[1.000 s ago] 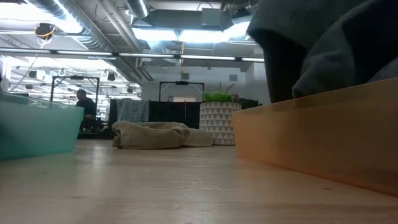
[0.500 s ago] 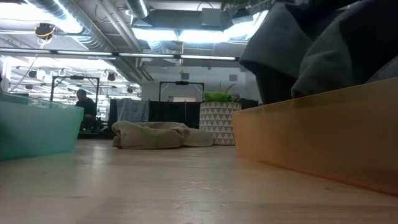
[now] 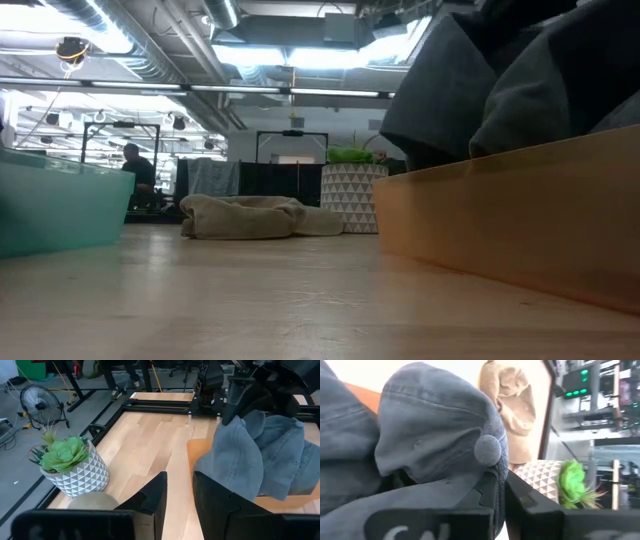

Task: Pick & Place hat
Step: Put the blue cap into the orange bin

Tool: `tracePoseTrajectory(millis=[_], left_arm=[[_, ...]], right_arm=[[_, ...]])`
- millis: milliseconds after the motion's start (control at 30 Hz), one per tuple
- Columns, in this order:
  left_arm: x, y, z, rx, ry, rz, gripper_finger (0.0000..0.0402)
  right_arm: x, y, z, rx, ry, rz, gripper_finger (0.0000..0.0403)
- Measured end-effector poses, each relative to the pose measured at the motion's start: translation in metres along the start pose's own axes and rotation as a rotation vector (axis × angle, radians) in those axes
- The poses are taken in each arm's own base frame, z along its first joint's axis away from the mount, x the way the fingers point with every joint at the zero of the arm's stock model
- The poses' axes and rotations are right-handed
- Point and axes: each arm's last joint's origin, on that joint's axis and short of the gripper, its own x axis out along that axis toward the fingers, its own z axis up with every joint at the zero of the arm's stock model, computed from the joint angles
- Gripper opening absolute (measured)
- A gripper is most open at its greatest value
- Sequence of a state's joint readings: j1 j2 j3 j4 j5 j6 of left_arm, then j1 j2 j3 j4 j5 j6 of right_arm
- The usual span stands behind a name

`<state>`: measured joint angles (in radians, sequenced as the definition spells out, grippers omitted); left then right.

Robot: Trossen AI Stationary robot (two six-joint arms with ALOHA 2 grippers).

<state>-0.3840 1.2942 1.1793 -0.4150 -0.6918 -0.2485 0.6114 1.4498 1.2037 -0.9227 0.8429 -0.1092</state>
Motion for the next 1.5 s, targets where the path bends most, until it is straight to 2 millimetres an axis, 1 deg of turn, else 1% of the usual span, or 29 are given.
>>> tracePoseTrajectory(millis=[67,233,333,433,533,600,700,767,833,1000,1067,1167,1233,1367,1500], left_arm=[[0.0,0.0,0.0,0.0,0.0,0.0,0.0087],[0.0,0.0,0.0,0.0,0.0,-0.001,0.0088],[0.0,0.0,0.0,0.0,-0.001,0.005,0.0088],[0.0,0.0,0.0,0.0,-0.004,0.016,0.0086],[0.0,0.001,0.0,0.0,-0.006,0.024,0.0087],[0.0,0.001,0.0,0.003,-0.006,0.024,0.0089],[0.0,0.001,0.0,0.023,-0.006,0.024,0.009],[0.0,0.001,0.0,0.024,-0.006,0.024,0.0089],[0.0,0.001,0.0,0.025,-0.006,0.025,0.0088],[0.0,0.002,0.0,0.032,-0.014,0.06,0.0087],[0.0,0.002,0.001,0.067,-0.025,0.086,0.0086],[0.0,0.003,0.005,0.091,-0.062,0.145,0.0086],[-0.001,0.004,0.007,0.104,-0.082,0.166,0.0086],[-0.002,0.003,0.016,0.157,-0.141,0.194,0.0088],[-0.003,0.002,0.026,0.226,-0.21,0.2,0.0087]], right_arm=[[-0.003,0.003,-0.002,0.008,0.004,0.028,0.0014],[-0.013,0.013,-0.013,0.059,0.069,0.085,0.0014],[-0.022,0.021,-0.014,0.089,0.053,0.099,0.0014],[-0.031,0.027,-0.011,0.134,0.017,0.117,0.0016],[-0.038,0.031,-0.005,0.215,-0.038,0.151,0.002],[-0.042,0.033,0.0,0.265,-0.074,0.198,0.0021],[-0.045,0.037,0.008,0.343,-0.12,0.323,0.002],[-0.046,0.038,0.01,0.388,-0.119,0.399,0.0018],[-0.046,0.039,0.01,0.433,-0.102,0.428,0.0018],[-0.046,0.038,0.009,0.496,-0.088,0.394,0.0033],[-0.045,0.037,0.009,0.524,-0.088,0.365,0.0038],[-0.041,0.033,0.008,0.586,-0.074,0.307,0.0044],[-0.039,0.031,0.007,0.627,-0.052,0.303,0.0049],[-0.035,0.03,0.005,0.741,0.016,0.358,0.0076],[-0.033,0.029,0.001,0.849,0.088,0.374,0.0122]])
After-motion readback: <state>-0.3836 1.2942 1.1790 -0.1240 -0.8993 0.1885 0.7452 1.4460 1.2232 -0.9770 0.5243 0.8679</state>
